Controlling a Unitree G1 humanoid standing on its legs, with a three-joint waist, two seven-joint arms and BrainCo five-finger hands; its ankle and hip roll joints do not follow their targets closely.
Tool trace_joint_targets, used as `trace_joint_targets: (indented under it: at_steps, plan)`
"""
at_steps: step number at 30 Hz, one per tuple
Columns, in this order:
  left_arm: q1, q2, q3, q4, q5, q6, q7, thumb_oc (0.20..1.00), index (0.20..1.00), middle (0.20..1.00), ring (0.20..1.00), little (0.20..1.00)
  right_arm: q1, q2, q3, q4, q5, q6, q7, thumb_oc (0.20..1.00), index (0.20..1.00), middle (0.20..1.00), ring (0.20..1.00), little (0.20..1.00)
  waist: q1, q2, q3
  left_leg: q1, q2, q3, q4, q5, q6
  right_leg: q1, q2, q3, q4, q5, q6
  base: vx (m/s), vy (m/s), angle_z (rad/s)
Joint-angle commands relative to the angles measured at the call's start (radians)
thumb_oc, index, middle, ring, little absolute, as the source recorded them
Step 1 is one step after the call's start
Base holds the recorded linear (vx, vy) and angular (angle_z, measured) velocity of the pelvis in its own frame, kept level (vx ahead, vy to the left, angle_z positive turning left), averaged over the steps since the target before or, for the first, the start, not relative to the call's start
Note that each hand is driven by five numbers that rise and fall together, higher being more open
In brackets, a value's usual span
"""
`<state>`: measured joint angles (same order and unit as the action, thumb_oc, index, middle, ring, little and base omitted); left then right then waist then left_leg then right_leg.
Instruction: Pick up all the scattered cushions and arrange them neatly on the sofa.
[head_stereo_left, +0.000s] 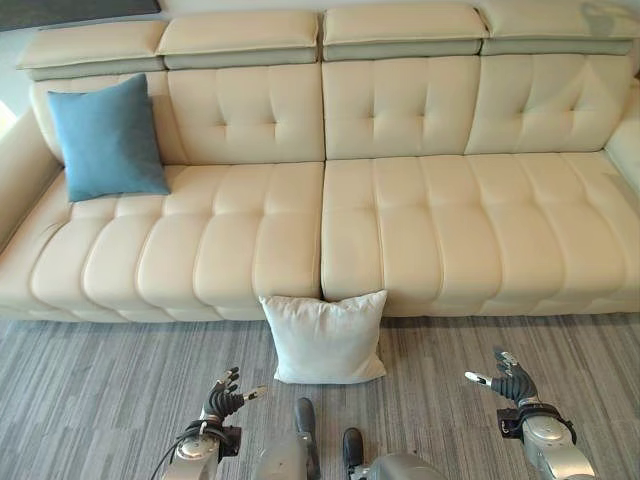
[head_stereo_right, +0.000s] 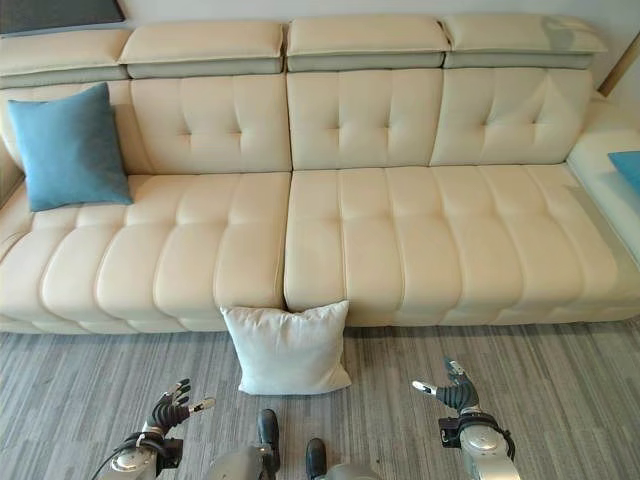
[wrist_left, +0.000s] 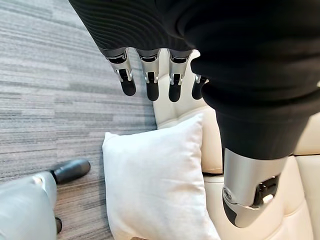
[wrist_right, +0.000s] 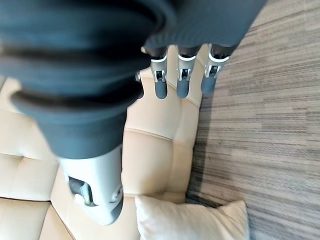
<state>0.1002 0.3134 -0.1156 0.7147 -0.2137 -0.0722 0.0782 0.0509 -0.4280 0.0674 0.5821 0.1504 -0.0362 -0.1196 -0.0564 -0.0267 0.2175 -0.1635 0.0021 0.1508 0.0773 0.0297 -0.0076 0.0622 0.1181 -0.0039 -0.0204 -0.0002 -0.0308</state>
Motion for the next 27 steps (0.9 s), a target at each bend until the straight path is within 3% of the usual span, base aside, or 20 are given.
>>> trace_joint_targets:
  at_steps: [1, 5, 7, 13, 15, 18, 22, 27]
  plan:
    - [-0.009, 0.049, 0.003, -0.026, 0.039, -0.017, 0.008, 1.000, 1.000, 1.000, 1.000, 1.000, 0.007, -0.020, -0.010, -0.065, -0.024, -0.024, 0.000, 1.000, 1.000, 1.000, 1.000, 1.000, 0.023, -0.004, -0.014, 0.037, 0.026, 0.025, 0.070, -0.085, -0.018, -0.049, -0.215, -0.014, 0.213, -0.112, 0.151, 0.13, 0.195, -0.52]
    - [-0.025, 0.080, 0.022, -0.036, 0.035, -0.019, 0.022, 1.000, 1.000, 1.000, 1.000, 1.000, -0.023, -0.006, 0.019, -0.073, -0.037, -0.027, 0.000, 1.000, 1.000, 1.000, 1.000, 1.000, 0.030, -0.007, 0.006, 0.084, 0.022, 0.054, 0.054, -0.113, 0.015, -0.140, -0.239, -0.013, 0.372, -0.054, 0.179, 0.08, 0.151, -0.28]
    - [-0.024, 0.082, 0.031, -0.034, 0.032, -0.020, 0.025, 1.000, 1.000, 1.000, 1.000, 1.000, -0.029, -0.001, 0.028, -0.068, -0.042, -0.025, 0.004, 1.000, 1.000, 1.000, 1.000, 1.000, 0.030, -0.006, 0.008, 0.110, 0.018, 0.058, 0.041, -0.119, 0.021, -0.168, -0.241, -0.046, 0.380, -0.052, 0.169, 0.11, 0.103, -0.26]
    - [-0.024, 0.081, 0.037, -0.024, 0.015, -0.025, 0.028, 1.000, 1.000, 1.000, 1.000, 1.000, -0.039, -0.011, 0.043, -0.036, -0.036, -0.022, 0.003, 1.000, 1.000, 1.000, 1.000, 1.000, 0.019, -0.011, 0.018, 0.154, -0.019, 0.035, 0.012, -0.122, 0.022, -0.215, -0.182, -0.103, 0.262, -0.053, 0.152, 0.10, 0.018, -0.01]
    - [-0.027, 0.079, 0.038, -0.010, 0.017, -0.027, 0.030, 1.000, 1.000, 1.000, 1.000, 1.000, -0.037, -0.011, 0.046, -0.031, -0.036, -0.024, 0.001, 1.000, 1.000, 1.000, 1.000, 1.000, 0.018, -0.013, 0.024, 0.159, -0.024, 0.026, 0.012, -0.125, 0.014, -0.207, -0.192, -0.139, 0.231, -0.052, 0.152, 0.06, -0.074, 0.35]
    - [-0.025, 0.073, 0.030, -0.006, 0.024, -0.028, 0.022, 1.000, 1.000, 1.000, 1.000, 1.000, -0.021, -0.017, 0.034, -0.022, -0.031, -0.025, -0.004, 1.000, 1.000, 1.000, 1.000, 1.000, 0.012, -0.020, 0.019, 0.148, -0.034, 0.012, 0.045, -0.133, -0.012, -0.158, -0.179, -0.112, 0.153, -0.045, 0.141, 0.07, -0.103, 0.52]
    - [-0.030, 0.073, 0.028, -0.010, 0.020, -0.027, 0.017, 1.000, 1.000, 1.000, 1.000, 1.000, -0.015, -0.044, 0.031, -0.006, -0.031, -0.023, -0.009, 1.000, 1.000, 1.000, 1.000, 1.000, 0.016, -0.026, 0.032, 0.060, -0.008, 0.014, 0.228, -0.127, -0.059, -0.119, -0.194, -0.127, 0.114, -0.045, 0.114, 0.02, -0.051, 0.37]
    - [-0.052, 0.087, 0.024, -0.003, 0.013, -0.030, 0.030, 1.000, 1.000, 1.000, 1.000, 1.000, -0.042, -0.066, 0.059, 0.026, -0.061, -0.013, -0.019, 1.000, 1.000, 1.000, 1.000, 1.000, 0.031, -0.034, 0.045, 0.006, 0.078, -0.004, 0.208, -0.120, -0.067, -0.106, -0.221, -0.140, 0.126, -0.080, 0.111, 0.05, 0.074, 0.29]
